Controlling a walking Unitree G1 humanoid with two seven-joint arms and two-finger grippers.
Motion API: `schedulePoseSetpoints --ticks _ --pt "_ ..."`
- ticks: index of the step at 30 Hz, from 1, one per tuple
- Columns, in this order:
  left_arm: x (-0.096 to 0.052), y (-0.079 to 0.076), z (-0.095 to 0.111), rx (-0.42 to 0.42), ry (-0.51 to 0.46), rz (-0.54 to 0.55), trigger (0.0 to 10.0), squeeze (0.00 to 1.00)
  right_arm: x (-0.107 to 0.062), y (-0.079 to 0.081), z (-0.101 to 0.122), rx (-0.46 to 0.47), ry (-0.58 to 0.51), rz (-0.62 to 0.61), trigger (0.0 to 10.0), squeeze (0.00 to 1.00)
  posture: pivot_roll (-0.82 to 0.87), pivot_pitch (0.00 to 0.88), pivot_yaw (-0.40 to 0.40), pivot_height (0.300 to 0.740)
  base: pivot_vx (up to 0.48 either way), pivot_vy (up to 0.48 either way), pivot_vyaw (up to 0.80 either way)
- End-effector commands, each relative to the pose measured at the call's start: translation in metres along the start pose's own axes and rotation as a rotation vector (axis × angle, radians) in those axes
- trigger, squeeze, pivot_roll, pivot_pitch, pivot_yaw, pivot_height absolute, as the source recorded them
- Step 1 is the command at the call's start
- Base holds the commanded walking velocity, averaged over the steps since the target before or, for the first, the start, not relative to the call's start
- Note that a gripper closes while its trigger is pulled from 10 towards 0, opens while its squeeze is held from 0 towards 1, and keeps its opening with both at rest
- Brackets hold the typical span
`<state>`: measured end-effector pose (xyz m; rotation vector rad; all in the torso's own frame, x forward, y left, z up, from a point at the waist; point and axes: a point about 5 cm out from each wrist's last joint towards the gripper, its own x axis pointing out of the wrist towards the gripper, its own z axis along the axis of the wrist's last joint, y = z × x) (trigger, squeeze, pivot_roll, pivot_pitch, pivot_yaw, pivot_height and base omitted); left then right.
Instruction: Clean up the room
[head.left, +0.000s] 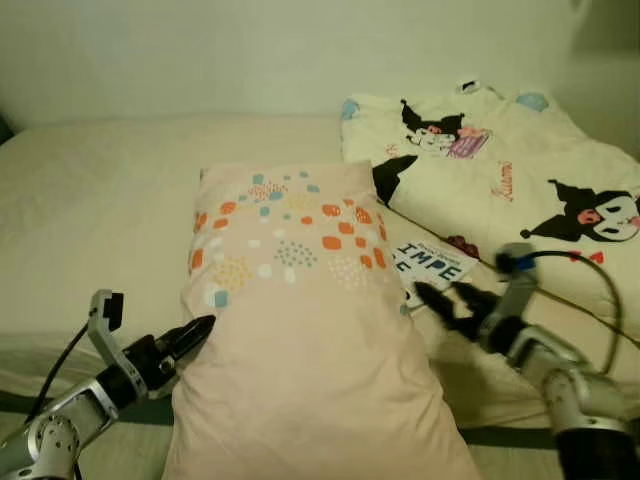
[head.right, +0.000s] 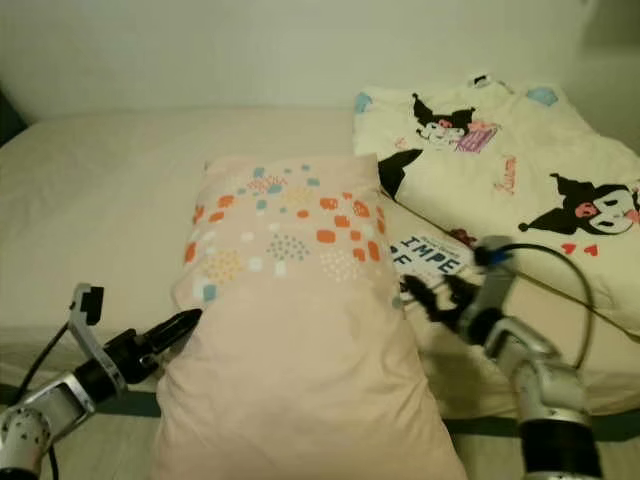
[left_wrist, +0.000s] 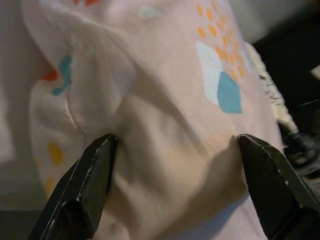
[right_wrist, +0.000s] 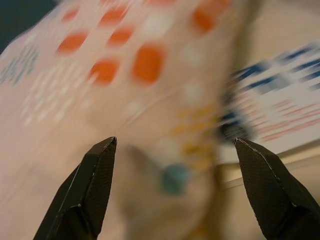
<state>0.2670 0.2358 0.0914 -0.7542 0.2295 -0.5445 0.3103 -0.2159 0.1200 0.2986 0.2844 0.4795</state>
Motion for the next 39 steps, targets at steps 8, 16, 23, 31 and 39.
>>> schedulePoseSetpoints --ticks 8,16,23,31,39 --pt "0.005 0.001 -0.027 -0.131 -0.028 -0.038 10.0 1.0 0.018 0.017 -0.062 0.064 0.184 0.039 10.0 1.0 -0.12 0.17 0.05 0.551 0.0 0.0 0.0" --pt "0.012 -0.009 -0.043 -0.177 -0.001 -0.093 10.0 1.0 0.017 0.015 -0.076 0.044 0.225 0.001 10.0 1.0 -0.12 0.167 0.048 0.551 0.0 0.0 0.0" --pt "0.003 -0.005 -0.05 -0.162 0.036 -0.081 10.0 1.0 0.002 0.007 -0.076 0.083 0.2 -0.022 10.0 1.0 -0.12 0.165 0.043 0.551 0.0 0.0 0.0" --pt "-0.007 -0.003 -0.068 -0.027 0.169 -0.048 10.0 1.0 -0.02 0.009 -0.081 0.164 0.172 0.003 10.0 1.0 -0.12 0.165 0.044 0.551 0.0 0.0 0.0" --pt "0.006 0.0 -0.08 0.068 0.19 0.011 10.0 1.0 -0.022 0.008 -0.079 0.159 0.144 0.001 10.0 0.99 -0.13 0.163 0.039 0.551 0.0 0.0 0.0"
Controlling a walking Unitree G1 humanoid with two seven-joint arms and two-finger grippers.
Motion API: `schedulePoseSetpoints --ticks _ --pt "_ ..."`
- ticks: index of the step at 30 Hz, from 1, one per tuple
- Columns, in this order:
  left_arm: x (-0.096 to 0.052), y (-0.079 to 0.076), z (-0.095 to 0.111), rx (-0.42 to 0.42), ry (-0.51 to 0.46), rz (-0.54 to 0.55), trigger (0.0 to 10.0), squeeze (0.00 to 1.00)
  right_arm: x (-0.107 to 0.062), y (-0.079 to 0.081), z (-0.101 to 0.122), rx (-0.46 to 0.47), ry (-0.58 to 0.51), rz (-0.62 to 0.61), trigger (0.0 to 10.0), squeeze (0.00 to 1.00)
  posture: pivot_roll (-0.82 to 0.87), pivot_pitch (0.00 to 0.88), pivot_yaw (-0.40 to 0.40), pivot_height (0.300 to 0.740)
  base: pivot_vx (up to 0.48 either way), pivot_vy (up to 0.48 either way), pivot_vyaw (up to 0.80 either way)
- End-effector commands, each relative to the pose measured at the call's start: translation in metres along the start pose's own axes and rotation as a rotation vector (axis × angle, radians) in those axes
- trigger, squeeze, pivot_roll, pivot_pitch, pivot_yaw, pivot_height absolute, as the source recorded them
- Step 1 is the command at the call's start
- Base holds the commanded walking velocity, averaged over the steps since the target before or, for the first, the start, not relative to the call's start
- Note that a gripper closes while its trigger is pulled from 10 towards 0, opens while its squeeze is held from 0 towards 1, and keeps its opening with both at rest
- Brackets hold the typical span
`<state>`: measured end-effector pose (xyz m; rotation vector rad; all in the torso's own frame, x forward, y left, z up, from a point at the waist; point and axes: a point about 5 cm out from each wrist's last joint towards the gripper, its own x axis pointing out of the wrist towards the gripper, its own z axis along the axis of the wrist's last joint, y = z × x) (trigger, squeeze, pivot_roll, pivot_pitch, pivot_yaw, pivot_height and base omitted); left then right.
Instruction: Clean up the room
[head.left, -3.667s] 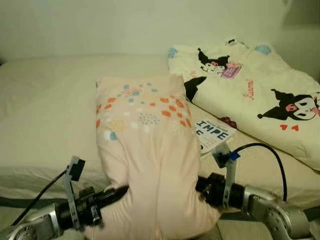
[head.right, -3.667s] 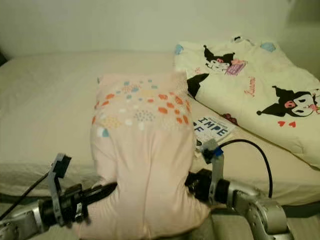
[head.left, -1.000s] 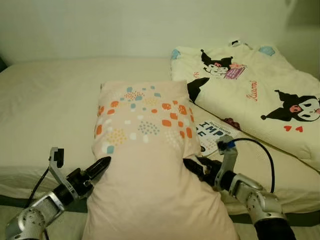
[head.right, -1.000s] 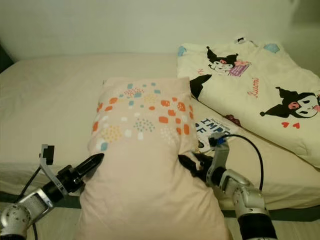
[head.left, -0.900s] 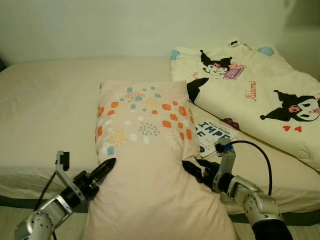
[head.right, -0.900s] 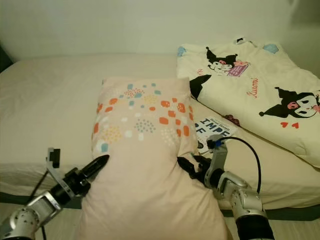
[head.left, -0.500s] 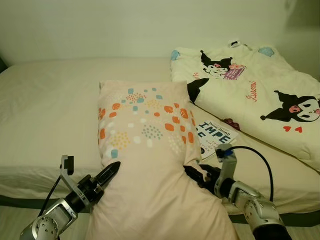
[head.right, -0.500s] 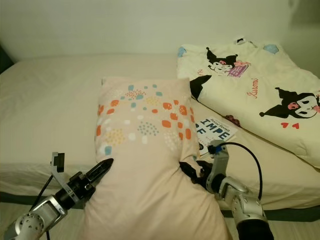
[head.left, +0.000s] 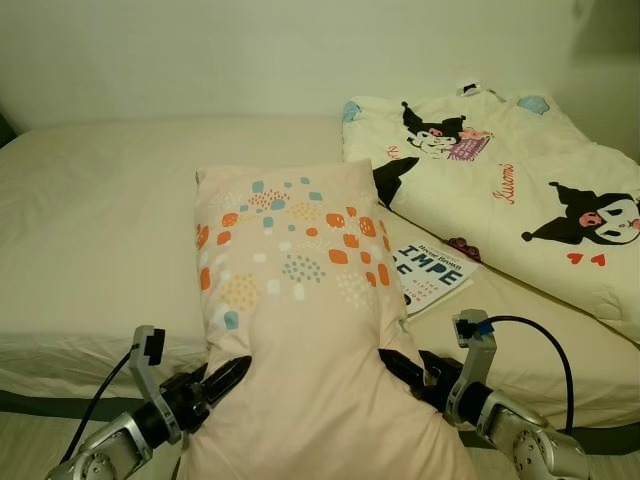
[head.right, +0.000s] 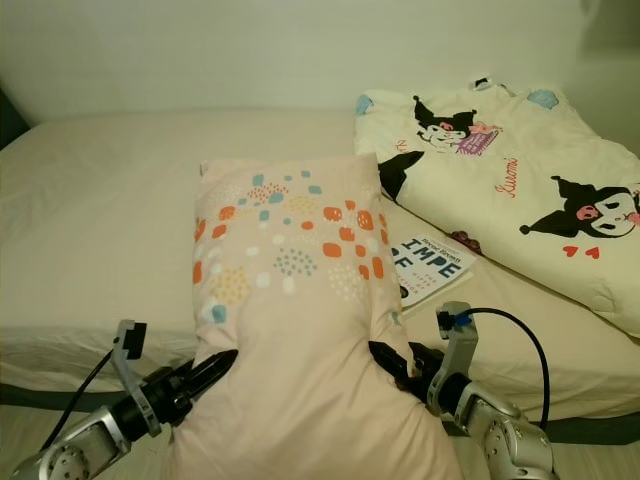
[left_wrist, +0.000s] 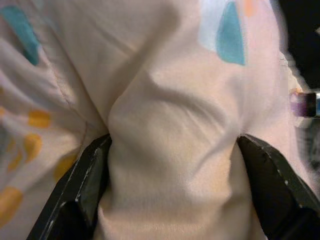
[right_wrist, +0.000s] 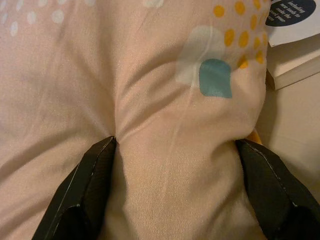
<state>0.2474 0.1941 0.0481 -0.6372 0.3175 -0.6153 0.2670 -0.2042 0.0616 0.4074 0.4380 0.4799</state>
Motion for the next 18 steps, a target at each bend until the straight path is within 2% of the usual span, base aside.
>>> schedulePoseSetpoints --ticks 1,2,3,4,5,6,8,9,10,14,15,18 --pt "0.002 0.001 -0.017 -0.022 0.062 0.023 10.0 1.0 -0.001 0.0 -0.008 0.019 0.022 0.0 10.0 0.99 -0.13 0.163 0.039 0.551 0.0 0.0 0.0" --pt "0.009 0.001 -0.02 -0.016 0.053 0.043 10.0 1.0 -0.002 -0.002 -0.008 0.02 0.018 -0.004 10.0 0.73 -0.13 0.163 0.039 0.551 0.0 0.0 0.0" --pt "0.009 0.001 -0.02 -0.016 0.053 0.043 10.0 1.0 -0.002 -0.002 -0.008 0.02 0.018 -0.004 10.0 0.73 -0.13 0.163 0.039 0.551 0.0 0.0 0.0" --pt "0.016 -0.001 -0.022 -0.026 0.044 0.044 10.0 1.0 -0.004 -0.004 -0.009 0.014 0.022 -0.015 10.0 0.52 -0.13 0.165 0.037 0.551 0.0 0.0 0.0" --pt "0.016 -0.001 -0.022 -0.026 0.044 0.044 10.0 1.0 -0.004 -0.004 -0.009 0.014 0.022 -0.015 10.0 0.52 -0.13 0.165 0.037 0.551 0.0 0.0 0.0" --pt "0.021 -0.003 -0.024 -0.049 0.03 0.034 10.0 1.0 -0.006 -0.009 -0.008 0.014 0.024 -0.047 10.0 0.45 -0.13 0.167 0.036 0.551 0.0 0.0 0.0" --pt "0.021 -0.003 -0.024 -0.049 0.03 0.034 10.0 1.0 -0.006 -0.009 -0.008 0.014 0.024 -0.047 10.0 0.45 -0.13 0.167 0.036 0.551 0.0 0.0 0.0" --pt "0.025 -0.005 -0.024 -0.077 0.013 0.023 10.0 1.0 -0.009 -0.013 -0.009 0.012 0.032 -0.073 10.0 0.34 -0.13 0.168 0.037 0.551 0.0 0.0 0.0" --pt "0.027 -0.007 -0.024 -0.104 0.0 0.012 10.0 1.0 -0.01 -0.016 -0.012 0.008 0.051 -0.105 10.0 0.13 -0.14 0.169 0.038 0.551 0.0 0.0 0.0" --pt "0.028 -0.008 -0.024 -0.12 -0.008 0.007 10.0 1.0 -0.01 -0.017 -0.015 0.006 0.064 -0.123 10.0 0.13 -0.14 0.169 0.038 0.551 0.0 0.0 0.0" --pt "0.028 -0.009 -0.025 -0.134 -0.002 -0.006 10.0 1.0 -0.007 -0.015 -0.023 -0.004 0.096 -0.128 10.0 0.0 -0.13 0.169 0.039 0.551 0.0 0.0 0.0" --pt "0.029 -0.009 -0.028 -0.135 0.001 -0.006 10.0 1.0 -0.003 -0.009 -0.029 -0.006 0.117 -0.114 10.0 0.0 -0.13 0.17 0.038 0.551 0.0 0.0 0.0"
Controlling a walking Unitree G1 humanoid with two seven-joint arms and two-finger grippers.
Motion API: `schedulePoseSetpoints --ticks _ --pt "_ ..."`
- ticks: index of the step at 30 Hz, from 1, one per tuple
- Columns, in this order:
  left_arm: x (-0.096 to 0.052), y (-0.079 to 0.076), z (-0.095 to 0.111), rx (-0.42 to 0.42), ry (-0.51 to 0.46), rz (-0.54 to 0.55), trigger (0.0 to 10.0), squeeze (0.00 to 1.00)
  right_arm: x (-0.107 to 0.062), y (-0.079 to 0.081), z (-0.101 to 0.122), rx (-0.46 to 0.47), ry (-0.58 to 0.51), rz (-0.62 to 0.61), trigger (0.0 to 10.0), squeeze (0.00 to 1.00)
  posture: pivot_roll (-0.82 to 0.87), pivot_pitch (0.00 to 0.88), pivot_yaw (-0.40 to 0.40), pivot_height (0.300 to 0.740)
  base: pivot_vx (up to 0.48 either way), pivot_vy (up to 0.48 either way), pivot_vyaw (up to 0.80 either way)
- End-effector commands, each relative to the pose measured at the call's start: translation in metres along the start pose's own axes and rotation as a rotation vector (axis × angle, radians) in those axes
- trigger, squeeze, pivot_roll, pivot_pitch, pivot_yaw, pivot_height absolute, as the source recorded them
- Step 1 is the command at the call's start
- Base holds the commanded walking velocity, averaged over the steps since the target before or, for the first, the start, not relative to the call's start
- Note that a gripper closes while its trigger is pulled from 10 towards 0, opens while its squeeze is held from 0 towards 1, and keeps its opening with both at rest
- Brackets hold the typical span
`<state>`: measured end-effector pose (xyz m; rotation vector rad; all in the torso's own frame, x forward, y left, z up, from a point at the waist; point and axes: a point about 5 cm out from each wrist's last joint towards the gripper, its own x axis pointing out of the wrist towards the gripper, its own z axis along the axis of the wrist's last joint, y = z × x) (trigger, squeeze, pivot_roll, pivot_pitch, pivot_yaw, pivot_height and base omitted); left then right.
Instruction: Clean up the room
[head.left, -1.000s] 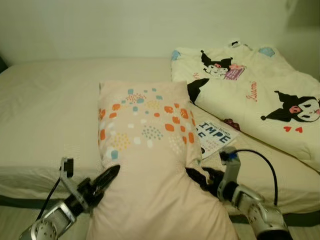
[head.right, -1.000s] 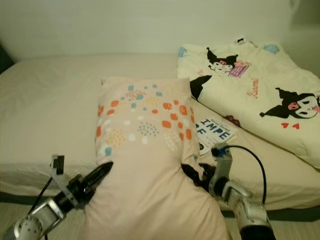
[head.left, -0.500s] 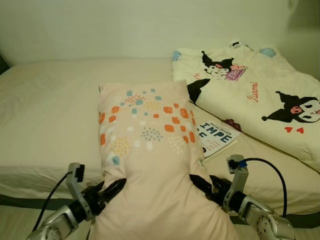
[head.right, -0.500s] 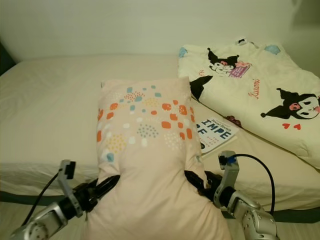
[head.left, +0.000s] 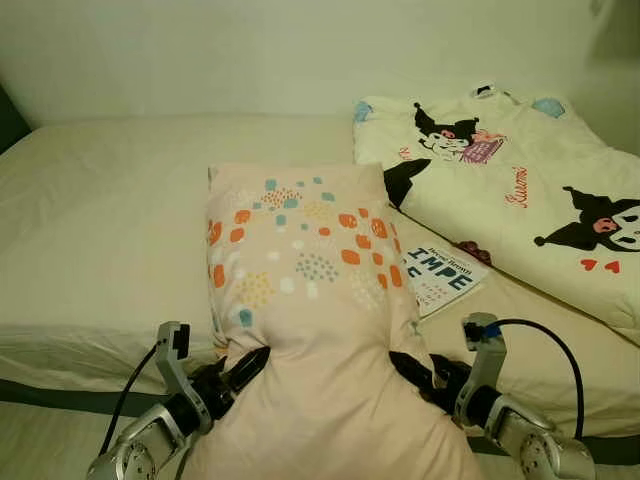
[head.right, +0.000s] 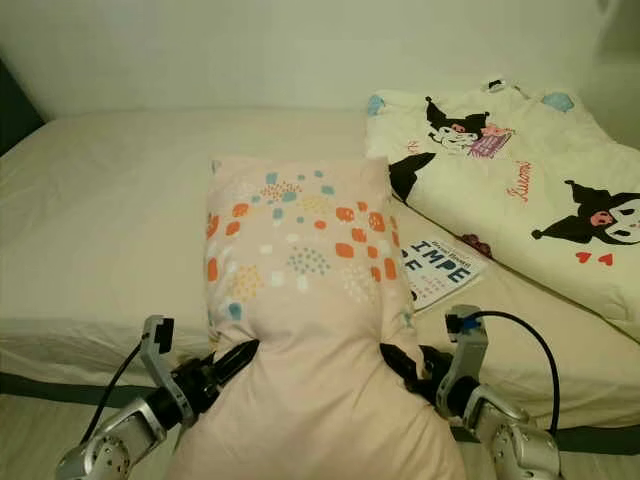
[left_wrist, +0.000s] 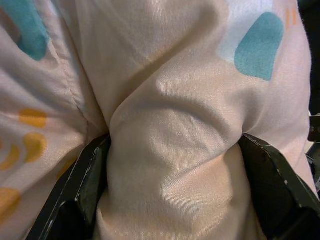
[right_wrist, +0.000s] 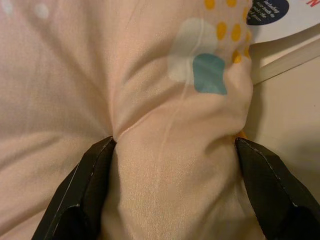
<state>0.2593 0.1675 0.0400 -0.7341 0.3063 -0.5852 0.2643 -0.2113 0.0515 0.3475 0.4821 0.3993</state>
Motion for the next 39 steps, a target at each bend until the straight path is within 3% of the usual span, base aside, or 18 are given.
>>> schedulePoseSetpoints --ticks 1,6,12,18,26,31,35,36,37,38,39 --pt "0.002 -0.001 -0.015 -0.047 0.046 -0.006 10.0 1.0 0.001 0.002 -0.021 0.02 0.083 -0.016 10.0 0.0 -0.13 0.17 0.038 0.551 0.0 0.0 0.0" --pt "0.004 0.0 -0.016 -0.042 0.043 -0.004 10.0 1.0 0.002 0.011 -0.023 0.071 0.081 -0.005 10.0 0.0 -0.13 0.172 0.035 0.551 0.0 0.0 0.0" --pt "0.005 0.001 -0.014 -0.062 0.04 -0.014 10.0 1.0 0.002 0.028 -0.033 0.298 0.047 0.078 10.0 0.0 -0.13 0.173 0.038 0.551 0.0 0.0 0.0" --pt "0.006 -0.002 -0.015 -0.087 0.055 -0.041 10.0 1.0 0.006 0.038 -0.06 0.463 0.144 0.142 10.0 0.0 -0.13 0.165 0.041 0.551 0.0 0.0 0.0" --pt "0.006 -0.005 -0.017 -0.102 0.064 -0.067 10.0 1.0 0.012 0.061 -0.065 0.408 0.264 0.245 10.0 0.0 -0.13 0.157 0.042 0.551 0.0 0.0 0.0" --pt "0.007 -0.018 -0.022 -0.106 0.094 -0.142 10.0 1.0 0.024 0.082 -0.05 0.346 0.257 0.329 10.0 0.0 -0.13 0.148 0.042 0.551 0.0 0.0 0.0" --pt "0.004 -0.022 -0.024 -0.1 0.103 -0.169 9.9 1.0 0.027 0.085 -0.047 0.309 0.259 0.34 10.0 0.0 -0.13 0.148 0.04 0.551 0.0 0.0 0.0" --pt "0.003 -0.024 -0.024 -0.096 0.109 -0.177 8.5 1.0 0.028 0.085 -0.047 0.291 0.26 0.34 10.0 0.0 -0.12 0.147 0.037 0.551 0.0 0.0 0.0" --pt "0.001 -0.025 -0.026 -0.074 0.119 -0.177 3.5 1.0 0.029 0.084 -0.047 0.264 0.265 0.329 10.0 0.0 -0.12 0.146 0.035 0.551 0.0 0.0 0.0" --pt "0.001 -0.025 -0.026 -0.074 0.119 -0.177 3.5 1.0 0.029 0.084 -0.047 0.264 0.265 0.329 10.0 0.0 -0.12 0.146 0.035 0.551 0.0 0.0 0.0" --pt "-0.001 -0.025 -0.027 -0.05 0.126 -0.168 0.4 1.0 0.03 0.083 -0.047 0.242 0.265 0.318 4.9 0.0 -0.12 0.144 0.034 0.551 0.0 0.0 0.0"
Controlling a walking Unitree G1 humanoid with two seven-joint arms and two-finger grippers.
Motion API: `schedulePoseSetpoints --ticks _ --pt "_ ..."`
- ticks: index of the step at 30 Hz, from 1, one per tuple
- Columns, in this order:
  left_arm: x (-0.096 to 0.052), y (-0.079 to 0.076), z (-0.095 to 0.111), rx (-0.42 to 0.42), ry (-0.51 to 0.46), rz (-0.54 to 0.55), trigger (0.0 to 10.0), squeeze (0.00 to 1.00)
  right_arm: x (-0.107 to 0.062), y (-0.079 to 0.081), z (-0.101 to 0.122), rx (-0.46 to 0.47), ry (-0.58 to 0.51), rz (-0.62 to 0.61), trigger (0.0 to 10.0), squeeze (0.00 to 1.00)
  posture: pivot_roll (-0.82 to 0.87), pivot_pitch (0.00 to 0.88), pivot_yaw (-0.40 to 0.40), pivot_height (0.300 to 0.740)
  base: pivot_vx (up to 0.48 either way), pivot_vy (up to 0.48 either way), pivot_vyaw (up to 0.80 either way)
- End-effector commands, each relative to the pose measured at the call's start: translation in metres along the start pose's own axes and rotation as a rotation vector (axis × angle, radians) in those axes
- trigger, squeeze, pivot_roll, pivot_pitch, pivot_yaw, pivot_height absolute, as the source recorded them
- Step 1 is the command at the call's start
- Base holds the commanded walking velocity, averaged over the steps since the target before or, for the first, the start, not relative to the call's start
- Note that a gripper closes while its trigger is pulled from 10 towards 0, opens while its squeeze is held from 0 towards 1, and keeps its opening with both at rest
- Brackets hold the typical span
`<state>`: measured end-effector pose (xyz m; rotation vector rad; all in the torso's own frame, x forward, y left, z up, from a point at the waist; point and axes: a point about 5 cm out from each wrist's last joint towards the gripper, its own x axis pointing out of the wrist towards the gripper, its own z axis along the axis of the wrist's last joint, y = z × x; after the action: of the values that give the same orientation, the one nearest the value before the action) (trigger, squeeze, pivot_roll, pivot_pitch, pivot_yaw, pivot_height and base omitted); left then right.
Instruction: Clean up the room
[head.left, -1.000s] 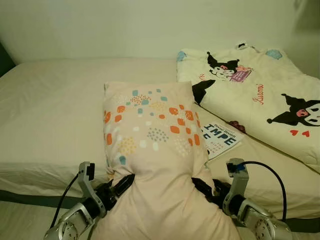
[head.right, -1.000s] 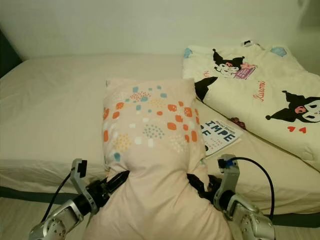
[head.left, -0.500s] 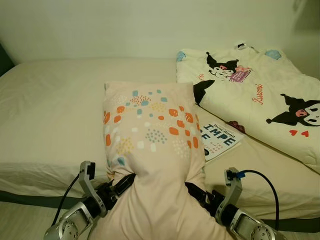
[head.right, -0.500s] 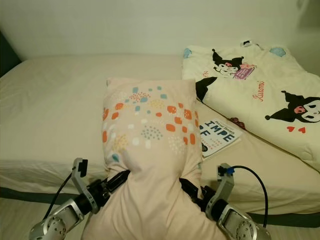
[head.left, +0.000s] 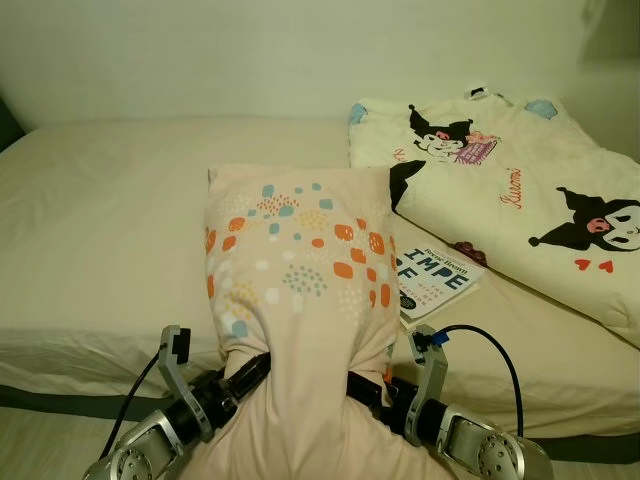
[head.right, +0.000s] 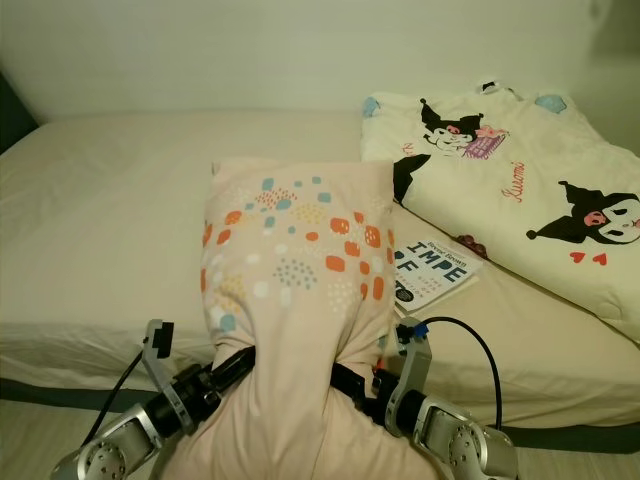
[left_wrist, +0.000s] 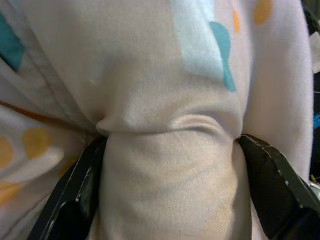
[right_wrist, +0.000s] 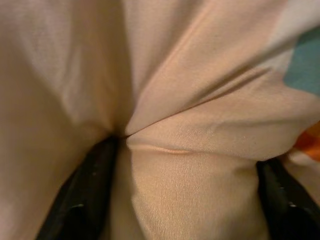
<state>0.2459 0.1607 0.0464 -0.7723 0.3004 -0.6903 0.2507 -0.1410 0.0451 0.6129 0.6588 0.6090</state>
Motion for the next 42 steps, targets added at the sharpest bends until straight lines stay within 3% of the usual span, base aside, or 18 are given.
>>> schedulePoseSetpoints --ticks 1,2,3,13,20,23,29,30,31,34,35,39,41,42 --pt "0.008 -0.01 -0.022 -0.028 0.101 -0.063 0.4 1.0 0.015 0.013 -0.021 0.006 0.104 0.066 4.9 0.0 -0.12 0.144 0.034 0.551 0.0 0.0 0.0" --pt "0.006 -0.009 -0.023 -0.008 0.104 -0.051 0.0 1.0 0.015 0.011 -0.021 -0.017 0.103 0.047 2.0 0.0 -0.12 0.144 0.033 0.551 0.0 0.0 0.0" --pt "0.005 -0.008 -0.022 0.016 0.099 -0.029 0.0 1.0 0.014 0.009 -0.02 -0.033 0.102 0.038 0.0 0.0 -0.12 0.144 0.033 0.551 0.0 0.0 0.0" --pt "0.001 -0.002 -0.02 0.124 0.084 0.086 0.0 1.0 0.01 0.007 -0.009 -0.077 0.051 0.009 0.0 0.0 -0.12 0.132 0.031 0.551 0.0 0.0 0.0" --pt "0.004 -0.004 -0.006 0.178 0.012 0.123 0.0 1.0 0.009 0.017 0.014 -0.109 -0.077 0.028 0.0 0.0 -0.12 0.115 0.031 0.551 0.0 0.0 0.0" --pt "0.005 -0.008 0.0 0.198 -0.004 0.109 0.0 1.0 0.009 0.022 0.022 -0.124 -0.118 0.041 0.0 0.0 -0.13 0.101 0.035 0.551 0.0 0.0 0.0" --pt "0.017 -0.033 0.023 0.29 -0.076 0.04 0.0 1.0 0.011 0.04 0.054 -0.186 -0.255 0.064 0.0 0.0 -0.13 0.079 0.033 0.551 0.0 0.0 0.0" --pt "0.024 -0.044 0.033 0.324 -0.111 0.014 0.0 1.0 0.011 0.047 0.065 -0.206 -0.298 0.076 0.0 0.0 -0.12 0.074 0.03 0.551 0.0 0.0 0.0" --pt "0.032 -0.056 0.045 0.363 -0.15 -0.014 0.0 0.91 0.011 0.057 0.078 -0.24 -0.337 0.095 0.0 0.0 -0.11 0.068 0.024 0.551 0.0 0.0 0.0" --pt "0.04 -0.068 0.056 0.396 -0.191 -0.039 0.0 0.82 0.01 0.068 0.09 -0.289 -0.375 0.106 0.0 0.0 -0.11 0.065 0.02 0.551 0.0 0.0 0.0" --pt "0.045 -0.076 0.066 0.417 -0.226 -0.059 0.0 0.7 0.01 0.078 0.101 -0.326 -0.412 0.124 0.0 0.0 -0.11 0.06 0.019 0.551 0.0 0.0 0.0" --pt "0.05 -0.083 0.074 0.441 -0.253 -0.069 0.0 0.65 0.009 0.087 0.11 -0.361 -0.444 0.138 0.0 0.0 -0.11 0.055 0.016 0.551 0.0 0.0 0.0" --pt "0.055 -0.089 0.088 0.5 -0.31 -0.025 0.0 0.15 0.009 0.096 0.121 -0.501 -0.484 0.077 0.0 0.0 -0.11 0.043 0.015 0.551 0.0 0.0 0.0" --pt "0.055 -0.089 0.088 0.5 -0.31 -0.025 0.0 0.15 0.009 0.096 0.121 -0.501 -0.484 0.077 0.0 0.0 -0.11 0.043 0.015 0.551 0.0 0.0 0.0"
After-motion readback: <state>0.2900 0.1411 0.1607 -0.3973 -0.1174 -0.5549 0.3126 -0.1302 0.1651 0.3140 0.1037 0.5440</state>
